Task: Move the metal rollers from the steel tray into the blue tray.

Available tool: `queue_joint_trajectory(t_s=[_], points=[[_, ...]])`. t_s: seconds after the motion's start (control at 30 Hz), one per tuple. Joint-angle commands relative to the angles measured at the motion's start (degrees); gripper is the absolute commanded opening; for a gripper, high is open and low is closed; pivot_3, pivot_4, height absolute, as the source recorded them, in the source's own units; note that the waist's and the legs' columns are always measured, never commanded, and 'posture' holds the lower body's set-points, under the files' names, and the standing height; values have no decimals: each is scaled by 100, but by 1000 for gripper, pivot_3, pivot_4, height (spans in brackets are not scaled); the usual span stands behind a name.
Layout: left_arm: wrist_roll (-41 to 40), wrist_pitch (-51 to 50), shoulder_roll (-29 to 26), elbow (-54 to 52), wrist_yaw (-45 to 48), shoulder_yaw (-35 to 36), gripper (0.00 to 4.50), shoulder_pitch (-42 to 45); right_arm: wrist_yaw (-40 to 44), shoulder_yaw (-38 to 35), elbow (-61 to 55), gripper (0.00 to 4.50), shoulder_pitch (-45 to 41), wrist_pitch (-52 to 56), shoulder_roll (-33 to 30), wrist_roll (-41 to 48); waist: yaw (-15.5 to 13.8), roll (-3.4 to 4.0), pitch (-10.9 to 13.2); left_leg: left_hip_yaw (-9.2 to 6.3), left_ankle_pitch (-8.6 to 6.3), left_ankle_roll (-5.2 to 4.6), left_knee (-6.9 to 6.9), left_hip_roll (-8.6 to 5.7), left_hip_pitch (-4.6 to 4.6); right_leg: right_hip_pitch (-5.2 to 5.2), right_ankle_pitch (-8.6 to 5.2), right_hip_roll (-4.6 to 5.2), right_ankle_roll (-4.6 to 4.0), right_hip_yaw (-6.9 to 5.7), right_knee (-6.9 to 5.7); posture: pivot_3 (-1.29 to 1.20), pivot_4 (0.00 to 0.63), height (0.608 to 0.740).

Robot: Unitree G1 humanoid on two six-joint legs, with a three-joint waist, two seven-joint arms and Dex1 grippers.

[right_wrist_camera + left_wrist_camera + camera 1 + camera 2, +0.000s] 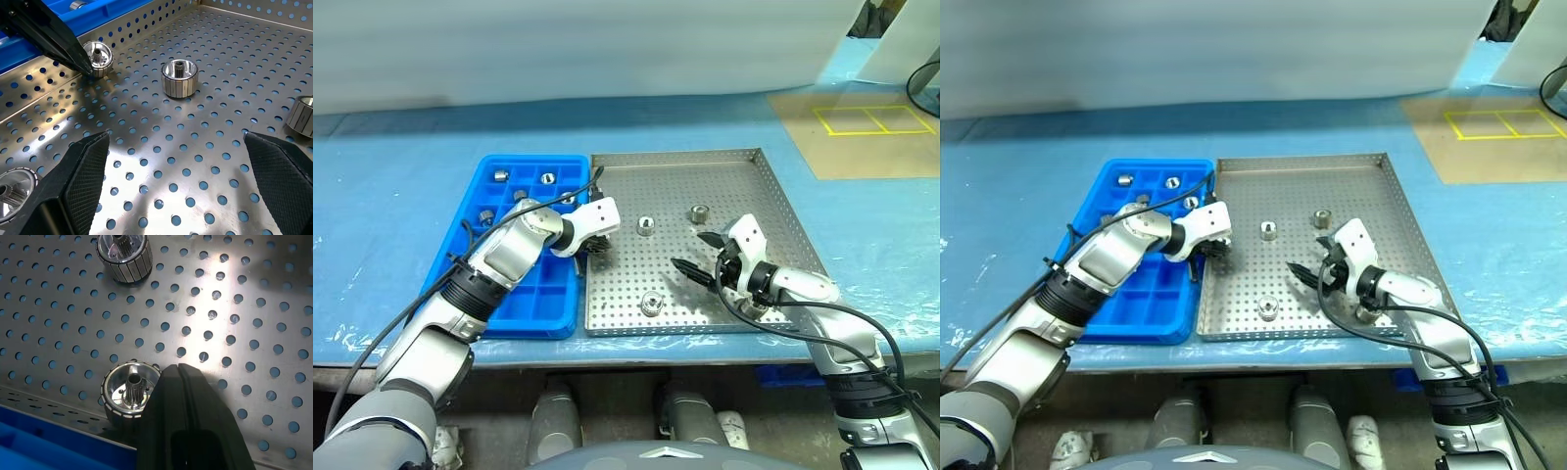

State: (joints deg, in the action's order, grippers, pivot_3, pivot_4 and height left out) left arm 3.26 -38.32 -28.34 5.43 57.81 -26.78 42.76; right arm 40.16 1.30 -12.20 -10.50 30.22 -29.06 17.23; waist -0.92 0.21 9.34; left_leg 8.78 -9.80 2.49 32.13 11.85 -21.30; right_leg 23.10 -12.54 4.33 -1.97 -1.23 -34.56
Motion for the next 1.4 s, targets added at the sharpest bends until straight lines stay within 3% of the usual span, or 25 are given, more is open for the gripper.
queue_joint_trajectory(t_s=[0.03, 0.13, 0.37, 0.87, 1.4], points=[[-132, -78, 183, -96, -110, 145, 32, -69, 16, 8, -230, 4500, -57, -88, 5, 50, -1, 0, 0, 0, -1, -1, 0, 0, -2, 1, 0, 0, 0, -1, 1, -224, 150, 740], [-284, -159, 305, -237, -128, 295, 620, -39, 26, 31, -186, 4500, -85, -106, 8, 33, 7, -3, 2, 0, -1, -2, 0, 0, -16, 13, 0, 0, 0, -2, 3, -221, 150, 740], [-474, -427, 428, -448, -284, 425, 2995, 31, 47, 97, -138, 4500, -82, -160, 2, -18, 16, -2, 4, 0, 0, -1, -2, 4, -49, 52, 0, -4, -1, -4, 1, -222, 150, 740], [-510, -384, 584, 82, -1066, 929, 2995, 477, 44, 225, -78, 4500, -51, -248, 38, -81, 20, -4, 7, 0, 0, -1, 0, 3, -57, 62, 0, -4, -1, -4, 1, -218, 150, 740], [-219, 45, -101, 544, -165, 354, 2995, 409, 44, 276, -109, 4500, -9, -200, 65, -92, 16, -4, 7, 0, 1, 0, -1, 3, -62, 67, 1, -4, -1, -3, -2, -228, 150, 740]])
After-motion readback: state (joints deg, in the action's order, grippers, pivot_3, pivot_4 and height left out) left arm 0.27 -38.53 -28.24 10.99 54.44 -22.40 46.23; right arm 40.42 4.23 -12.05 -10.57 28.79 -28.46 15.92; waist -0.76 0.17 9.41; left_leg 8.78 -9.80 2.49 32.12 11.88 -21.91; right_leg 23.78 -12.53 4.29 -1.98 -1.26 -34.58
